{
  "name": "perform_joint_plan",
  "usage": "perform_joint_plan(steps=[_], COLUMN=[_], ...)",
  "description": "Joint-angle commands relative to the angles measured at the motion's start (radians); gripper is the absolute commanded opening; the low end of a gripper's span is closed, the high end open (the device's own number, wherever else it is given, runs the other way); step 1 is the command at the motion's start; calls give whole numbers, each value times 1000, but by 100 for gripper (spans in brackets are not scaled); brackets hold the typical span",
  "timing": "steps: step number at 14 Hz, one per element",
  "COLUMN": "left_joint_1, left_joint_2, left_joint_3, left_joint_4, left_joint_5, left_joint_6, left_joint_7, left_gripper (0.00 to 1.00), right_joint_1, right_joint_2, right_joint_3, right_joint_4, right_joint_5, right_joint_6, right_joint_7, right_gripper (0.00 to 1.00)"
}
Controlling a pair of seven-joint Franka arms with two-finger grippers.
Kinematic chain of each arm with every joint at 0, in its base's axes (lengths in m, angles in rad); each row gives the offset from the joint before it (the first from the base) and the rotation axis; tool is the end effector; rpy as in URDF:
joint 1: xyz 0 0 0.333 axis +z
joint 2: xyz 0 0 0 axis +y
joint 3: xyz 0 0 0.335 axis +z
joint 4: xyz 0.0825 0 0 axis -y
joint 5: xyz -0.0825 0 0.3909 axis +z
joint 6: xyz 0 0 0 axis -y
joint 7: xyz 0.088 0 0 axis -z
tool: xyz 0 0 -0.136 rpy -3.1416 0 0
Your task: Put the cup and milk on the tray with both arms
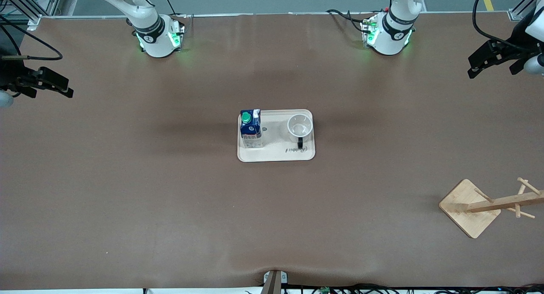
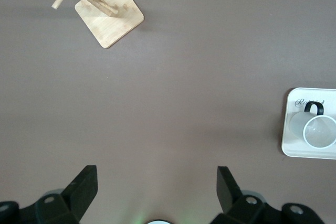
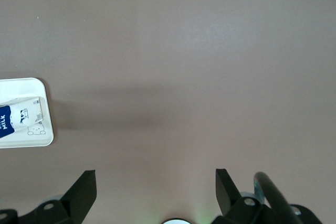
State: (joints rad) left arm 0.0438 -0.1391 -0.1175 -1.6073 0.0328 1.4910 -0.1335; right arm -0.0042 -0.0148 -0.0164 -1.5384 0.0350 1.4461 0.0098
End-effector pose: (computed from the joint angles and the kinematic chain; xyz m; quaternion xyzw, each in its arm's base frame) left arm 0.5056 -0.0375 0.6640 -0.9991 -0.0318 -0.0134 0.0232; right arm 0.5413 -0.0061 0.6277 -0.9990 0.0137 0.0386 0.0178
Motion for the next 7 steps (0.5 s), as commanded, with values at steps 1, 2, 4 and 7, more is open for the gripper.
perform_joint_plan(steps=[1, 2, 4, 7], left_joint_1=[11, 10, 8, 10], left_joint_2=[12, 12, 12, 10], left_joint_3=[2, 4, 4, 4], left_joint_4=[21, 18, 18, 20], left_joint_5=[-17, -13, -11, -8], left_joint_6=[-12, -12, -12, -12], left_joint_7=[8, 8, 0, -2], left_gripper=[100, 100, 100, 100], right_joint_1=[1, 6, 9, 4], right_joint_2=[-25, -24, -24, -22], right_joint_3=[6, 7, 4, 1], right_joint_4=[-12, -11, -9, -6], right_joint_5=[-15, -17, -17, -17], right_joint_6=[-9, -9, -15, -23], right_joint_7=[-7, -8, -8, -8], right_gripper=[100, 100, 100, 100])
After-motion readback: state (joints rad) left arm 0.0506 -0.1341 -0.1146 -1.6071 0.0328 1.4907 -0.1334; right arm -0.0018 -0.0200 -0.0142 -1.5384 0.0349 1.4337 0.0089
